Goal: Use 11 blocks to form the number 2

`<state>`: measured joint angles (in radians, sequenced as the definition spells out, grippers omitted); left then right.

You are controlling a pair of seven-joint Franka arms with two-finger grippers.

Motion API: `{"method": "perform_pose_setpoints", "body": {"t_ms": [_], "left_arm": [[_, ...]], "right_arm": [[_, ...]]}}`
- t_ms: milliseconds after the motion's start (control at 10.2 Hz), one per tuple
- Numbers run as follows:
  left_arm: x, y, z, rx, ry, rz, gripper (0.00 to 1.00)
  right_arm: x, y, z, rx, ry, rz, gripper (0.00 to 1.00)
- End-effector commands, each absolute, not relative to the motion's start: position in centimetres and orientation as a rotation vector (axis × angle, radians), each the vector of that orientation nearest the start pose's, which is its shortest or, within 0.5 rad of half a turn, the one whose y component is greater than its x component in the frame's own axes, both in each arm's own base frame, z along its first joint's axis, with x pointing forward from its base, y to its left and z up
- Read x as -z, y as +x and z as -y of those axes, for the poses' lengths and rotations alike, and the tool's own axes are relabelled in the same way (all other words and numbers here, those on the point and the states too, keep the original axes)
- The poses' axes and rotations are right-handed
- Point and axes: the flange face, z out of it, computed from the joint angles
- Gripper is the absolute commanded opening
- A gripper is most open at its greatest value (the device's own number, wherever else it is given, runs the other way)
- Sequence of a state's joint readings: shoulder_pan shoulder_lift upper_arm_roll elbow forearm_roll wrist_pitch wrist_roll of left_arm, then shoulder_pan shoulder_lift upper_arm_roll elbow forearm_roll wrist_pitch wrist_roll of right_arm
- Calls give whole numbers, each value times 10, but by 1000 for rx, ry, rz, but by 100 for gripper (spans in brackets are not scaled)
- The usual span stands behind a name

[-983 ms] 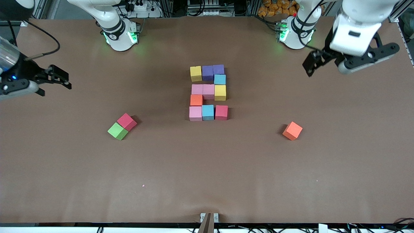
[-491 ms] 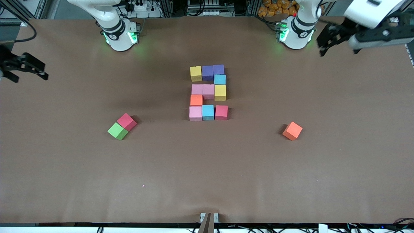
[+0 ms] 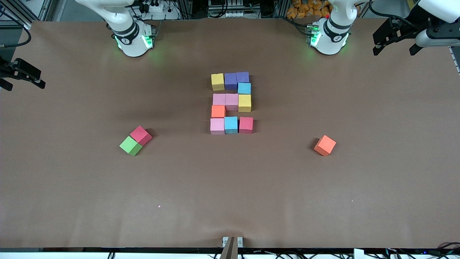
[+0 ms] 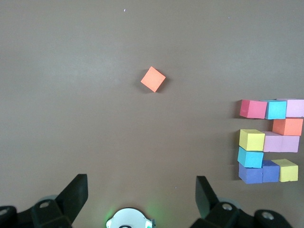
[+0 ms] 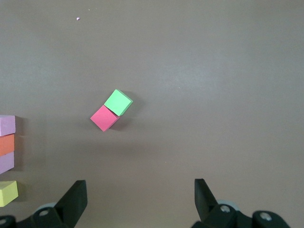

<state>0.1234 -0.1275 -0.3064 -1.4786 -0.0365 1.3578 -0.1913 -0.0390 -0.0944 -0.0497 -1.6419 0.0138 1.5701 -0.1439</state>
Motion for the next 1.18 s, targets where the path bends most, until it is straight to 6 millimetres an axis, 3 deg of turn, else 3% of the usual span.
{"method": "perform_pose_setpoints", "body": {"t_ms": [0, 295, 688, 1081], "left_arm": [[-714, 476, 88, -21, -3186, 39, 100], [-715, 471, 106, -17, -3177, 7, 100], [-716, 471, 104, -11, -3178, 7, 100], [-720, 471, 85, -11, -3209, 57, 100]], "right_arm": [[-647, 527, 49, 71, -3150, 104, 100], [-647, 526, 56, 71, -3150, 118, 100], [-645, 526, 62, 67, -3151, 148, 100], [-642, 528, 62, 58, -3149, 148, 100]]}}
